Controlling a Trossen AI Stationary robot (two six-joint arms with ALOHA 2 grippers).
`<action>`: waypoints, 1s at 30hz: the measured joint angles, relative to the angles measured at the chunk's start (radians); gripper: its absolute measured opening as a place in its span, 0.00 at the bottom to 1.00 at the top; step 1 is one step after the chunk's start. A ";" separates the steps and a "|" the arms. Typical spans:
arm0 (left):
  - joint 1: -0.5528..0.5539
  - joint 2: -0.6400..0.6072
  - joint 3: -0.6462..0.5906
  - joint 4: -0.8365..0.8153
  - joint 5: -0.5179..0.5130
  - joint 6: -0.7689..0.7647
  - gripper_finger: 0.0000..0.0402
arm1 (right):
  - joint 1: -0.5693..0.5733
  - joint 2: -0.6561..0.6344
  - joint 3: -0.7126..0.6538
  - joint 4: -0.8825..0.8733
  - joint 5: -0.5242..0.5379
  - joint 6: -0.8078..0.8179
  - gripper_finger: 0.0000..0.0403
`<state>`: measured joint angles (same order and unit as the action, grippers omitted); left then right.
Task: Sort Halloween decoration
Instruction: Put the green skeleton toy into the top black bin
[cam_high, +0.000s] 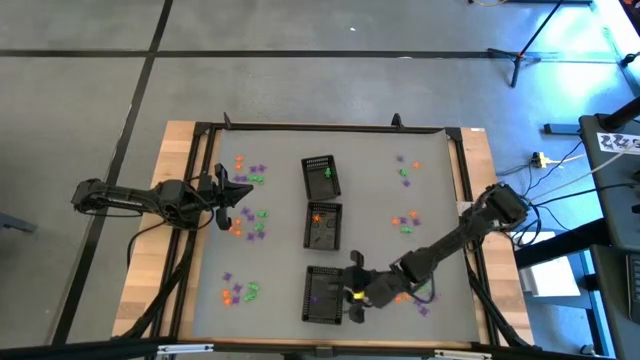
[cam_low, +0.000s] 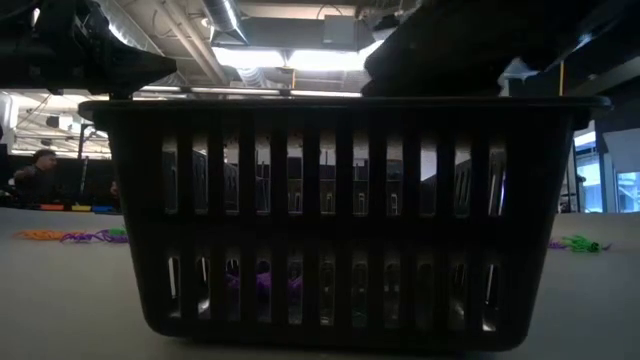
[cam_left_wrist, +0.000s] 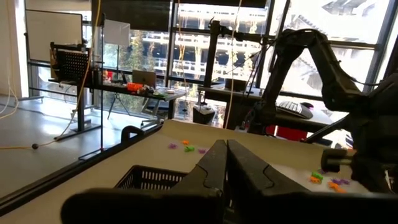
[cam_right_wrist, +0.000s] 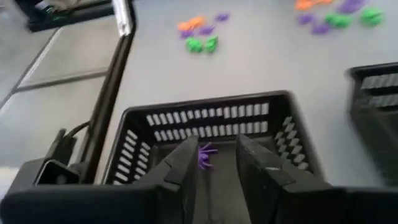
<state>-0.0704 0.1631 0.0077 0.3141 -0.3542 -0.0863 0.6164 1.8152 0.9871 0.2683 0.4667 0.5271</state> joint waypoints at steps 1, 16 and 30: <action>0.000 0.000 0.000 0.000 0.000 0.000 0.02 | 0.018 -0.006 0.000 -0.004 0.038 0.013 0.25; 0.000 0.000 0.000 0.000 0.000 0.000 0.02 | 0.234 -0.107 0.000 0.028 0.595 -0.050 0.23; 0.000 0.000 0.000 0.001 0.000 -0.155 0.02 | 0.215 -0.203 -0.001 0.001 0.530 -0.308 0.23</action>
<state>-0.0704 0.1633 0.0077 0.3154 -0.3540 -0.2412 0.8315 1.6122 0.9863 0.2688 0.9970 0.2188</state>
